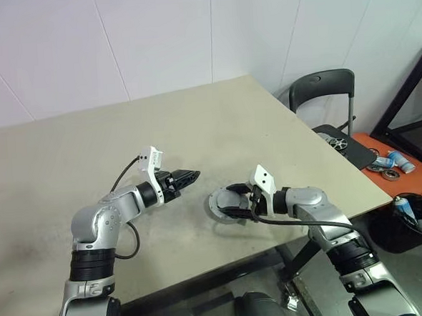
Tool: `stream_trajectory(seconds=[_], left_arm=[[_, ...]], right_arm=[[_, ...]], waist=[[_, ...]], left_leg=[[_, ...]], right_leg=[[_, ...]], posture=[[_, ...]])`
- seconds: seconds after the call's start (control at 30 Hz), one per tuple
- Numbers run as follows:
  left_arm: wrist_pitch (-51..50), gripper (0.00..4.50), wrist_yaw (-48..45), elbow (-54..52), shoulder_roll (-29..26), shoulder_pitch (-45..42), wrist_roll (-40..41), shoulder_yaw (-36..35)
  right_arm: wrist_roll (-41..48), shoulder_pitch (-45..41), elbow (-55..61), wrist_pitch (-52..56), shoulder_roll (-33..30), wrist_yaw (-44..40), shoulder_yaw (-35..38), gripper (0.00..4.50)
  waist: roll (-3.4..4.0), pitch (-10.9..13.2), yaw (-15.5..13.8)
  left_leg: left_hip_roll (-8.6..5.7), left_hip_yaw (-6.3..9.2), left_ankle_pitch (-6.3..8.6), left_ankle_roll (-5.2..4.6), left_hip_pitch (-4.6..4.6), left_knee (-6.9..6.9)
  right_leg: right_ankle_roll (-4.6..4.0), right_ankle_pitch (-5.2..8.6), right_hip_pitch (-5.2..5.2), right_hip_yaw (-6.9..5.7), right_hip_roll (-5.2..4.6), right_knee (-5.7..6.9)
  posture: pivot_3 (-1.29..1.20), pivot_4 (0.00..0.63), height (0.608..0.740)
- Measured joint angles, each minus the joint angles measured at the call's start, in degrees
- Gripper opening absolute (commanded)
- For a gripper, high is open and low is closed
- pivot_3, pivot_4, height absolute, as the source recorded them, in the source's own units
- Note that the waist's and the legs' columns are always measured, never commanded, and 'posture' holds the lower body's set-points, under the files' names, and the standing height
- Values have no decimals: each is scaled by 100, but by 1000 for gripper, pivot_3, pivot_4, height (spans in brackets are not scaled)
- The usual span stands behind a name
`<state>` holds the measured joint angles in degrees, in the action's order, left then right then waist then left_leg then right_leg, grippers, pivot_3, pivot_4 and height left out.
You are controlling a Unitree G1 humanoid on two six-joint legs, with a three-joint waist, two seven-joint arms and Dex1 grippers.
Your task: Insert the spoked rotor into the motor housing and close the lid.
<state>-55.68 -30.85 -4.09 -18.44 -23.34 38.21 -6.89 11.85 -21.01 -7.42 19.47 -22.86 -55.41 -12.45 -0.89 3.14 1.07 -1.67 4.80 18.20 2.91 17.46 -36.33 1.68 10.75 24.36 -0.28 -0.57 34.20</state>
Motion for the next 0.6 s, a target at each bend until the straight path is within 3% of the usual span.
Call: stream_trajectory(seconds=[0.6], left_arm=[[-297,2325,269,-310,17,-128,211,-63]], right_arm=[[-99,144,-56,-294,159,432,38,3266]], waist=[[-3,-2,6]], left_leg=[[-2,1,4,-7,-4,-38]], right_leg=[[0,-1,-20,5,2,9]], posture=[[0,0,740]])
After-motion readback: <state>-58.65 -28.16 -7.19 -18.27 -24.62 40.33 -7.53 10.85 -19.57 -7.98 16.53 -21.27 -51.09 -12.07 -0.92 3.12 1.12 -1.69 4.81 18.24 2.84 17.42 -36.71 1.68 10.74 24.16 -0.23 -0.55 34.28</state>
